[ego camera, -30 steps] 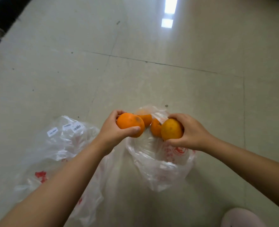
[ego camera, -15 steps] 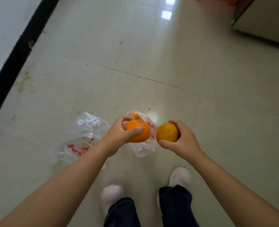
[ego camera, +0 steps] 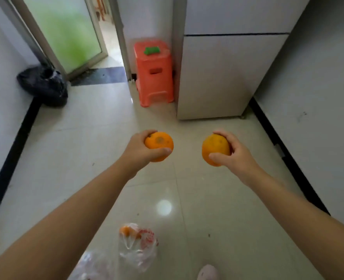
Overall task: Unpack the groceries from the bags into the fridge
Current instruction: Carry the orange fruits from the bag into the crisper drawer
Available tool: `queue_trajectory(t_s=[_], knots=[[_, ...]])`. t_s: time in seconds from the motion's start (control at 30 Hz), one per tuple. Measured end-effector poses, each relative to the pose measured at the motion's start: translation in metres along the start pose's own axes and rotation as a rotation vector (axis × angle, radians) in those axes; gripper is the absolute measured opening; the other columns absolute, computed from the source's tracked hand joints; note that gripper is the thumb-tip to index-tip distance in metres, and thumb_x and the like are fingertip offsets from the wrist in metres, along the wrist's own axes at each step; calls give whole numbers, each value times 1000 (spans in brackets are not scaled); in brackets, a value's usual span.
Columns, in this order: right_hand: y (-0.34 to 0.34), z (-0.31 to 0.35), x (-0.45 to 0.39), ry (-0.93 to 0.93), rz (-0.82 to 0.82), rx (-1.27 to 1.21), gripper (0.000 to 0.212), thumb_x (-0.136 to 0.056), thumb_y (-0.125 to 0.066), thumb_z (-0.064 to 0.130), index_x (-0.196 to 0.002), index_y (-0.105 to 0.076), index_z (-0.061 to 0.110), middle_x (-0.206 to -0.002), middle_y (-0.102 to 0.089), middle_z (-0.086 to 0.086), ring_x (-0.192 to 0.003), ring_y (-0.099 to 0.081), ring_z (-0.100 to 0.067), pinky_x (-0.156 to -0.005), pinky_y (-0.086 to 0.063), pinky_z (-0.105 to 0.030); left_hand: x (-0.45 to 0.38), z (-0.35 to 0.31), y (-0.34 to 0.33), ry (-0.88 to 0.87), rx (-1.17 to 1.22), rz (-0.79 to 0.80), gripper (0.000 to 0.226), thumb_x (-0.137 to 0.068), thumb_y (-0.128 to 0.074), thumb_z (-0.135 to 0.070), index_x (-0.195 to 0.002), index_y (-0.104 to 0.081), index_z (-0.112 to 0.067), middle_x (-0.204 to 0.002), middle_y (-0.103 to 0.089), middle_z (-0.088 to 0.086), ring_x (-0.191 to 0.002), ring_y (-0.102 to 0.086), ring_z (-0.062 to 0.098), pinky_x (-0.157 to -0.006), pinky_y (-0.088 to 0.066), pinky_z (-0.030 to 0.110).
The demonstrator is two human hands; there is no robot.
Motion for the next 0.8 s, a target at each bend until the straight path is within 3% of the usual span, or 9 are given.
queue_trajectory(t_s=[0.1,0.17,0.27,0.37,0.47,0.63,0.8], knots=[[65,40,-22,-6,4,-277,43,-61,-63,15,-96,-49,36,-99,-46,8,-84,-50,-11,-65,-45,-22,-18,-101,-22,-165,-108,-12,58,-55,-81,-24,-105,-51,-24,-108,-53,3,-98,-52,19,-62,-43,13],[100,60,-35,-46,40,-503,32,-61,-55,20,-90,-51,32,-101,-48,3,-81,-52,-13,-59,-50,-24,-28,-158,-36,-261,-187,-45,61,-50,-79,-33,-105,-51,-28,-118,-53,9,-103,-54,22,-72,-49,20],[146,91,-47,-23,85,-604,30,-63,-54,20,-91,-50,29,-95,-52,2,-79,-54,-16,-48,-53,-19,-41,-230,-60,-386,-298,-95,67,-59,-86,-31,-116,-52,-24,-125,-51,12,-110,-53,24,-92,-49,34],[192,116,-67,24,75,-508,40,-63,-62,8,-95,-50,29,-98,-50,0,-82,-53,-18,-51,-53,-23,-57,-294,-81,-512,-414,-167,64,-69,-81,-24,-125,-52,-15,-123,-55,10,-112,-52,24,-87,-39,23],[239,138,-105,36,14,-330,47,-77,-66,-3,-107,-46,28,-112,-44,-6,-96,-51,-24,-68,-48,-31,-81,-347,-89,-577,-428,-244,62,-71,-80,-26,-124,-53,-13,-122,-58,9,-111,-54,23,-82,-36,21],[319,202,-189,112,-178,-11,56,-76,-72,11,-122,-43,26,-116,-42,-2,-106,-46,-25,-83,-49,-40,-154,-438,-90,-643,-451,-315,63,-71,-78,-36,-123,-50,-14,-122,-57,9,-110,-55,26,-85,-44,32],[381,295,-284,248,-322,96,61,-76,-72,14,-128,-42,24,-118,-39,-2,-106,-44,-23,-81,-49,-37,-240,-548,-79,-742,-471,-352,65,-72,-76,-39,-124,-47,-15,-124,-54,9,-110,-54,26,-81,-43,32]])
Point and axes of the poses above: each hand's wrist, its own x-axis away from the middle knuckle, its own y-axis out of the back of the hand, z = x × y, the point moved 10 cm from there along -x, towards the middle knuckle
